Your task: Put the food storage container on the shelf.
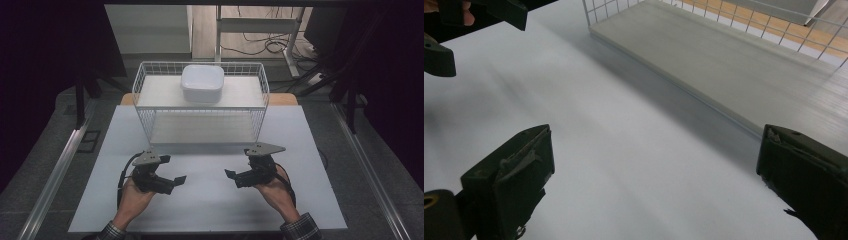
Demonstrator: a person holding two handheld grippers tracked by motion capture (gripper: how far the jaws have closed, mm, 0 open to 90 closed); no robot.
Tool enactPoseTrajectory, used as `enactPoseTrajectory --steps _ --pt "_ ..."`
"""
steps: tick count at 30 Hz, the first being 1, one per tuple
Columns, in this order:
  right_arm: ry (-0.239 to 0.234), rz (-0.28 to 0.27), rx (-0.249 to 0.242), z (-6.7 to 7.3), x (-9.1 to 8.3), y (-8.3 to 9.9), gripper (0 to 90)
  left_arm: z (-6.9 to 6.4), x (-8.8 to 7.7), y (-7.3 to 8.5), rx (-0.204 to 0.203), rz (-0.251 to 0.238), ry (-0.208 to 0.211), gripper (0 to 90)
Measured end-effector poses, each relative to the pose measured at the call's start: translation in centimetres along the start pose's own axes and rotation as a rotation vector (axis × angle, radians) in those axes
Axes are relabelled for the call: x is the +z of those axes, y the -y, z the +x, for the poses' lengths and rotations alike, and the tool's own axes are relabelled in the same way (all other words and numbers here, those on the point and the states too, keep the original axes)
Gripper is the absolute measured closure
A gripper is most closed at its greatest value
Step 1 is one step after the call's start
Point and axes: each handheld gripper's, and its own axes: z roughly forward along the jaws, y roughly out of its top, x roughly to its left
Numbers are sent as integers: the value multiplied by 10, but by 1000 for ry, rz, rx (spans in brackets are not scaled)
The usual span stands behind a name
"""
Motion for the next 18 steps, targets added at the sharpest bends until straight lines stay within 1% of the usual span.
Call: enactPoseTrajectory --steps 7,15,18 --pt "12 11 -4 4 -4 8 12 -2 -5 10 -15 -2 -5 42" --pt "26 13 3 4 -11 16 8 -1 -10 20 -32 4 -16 42" --pt "37 18 0 3 -16 21 6 0 -14 25 -40 3 -23 42"
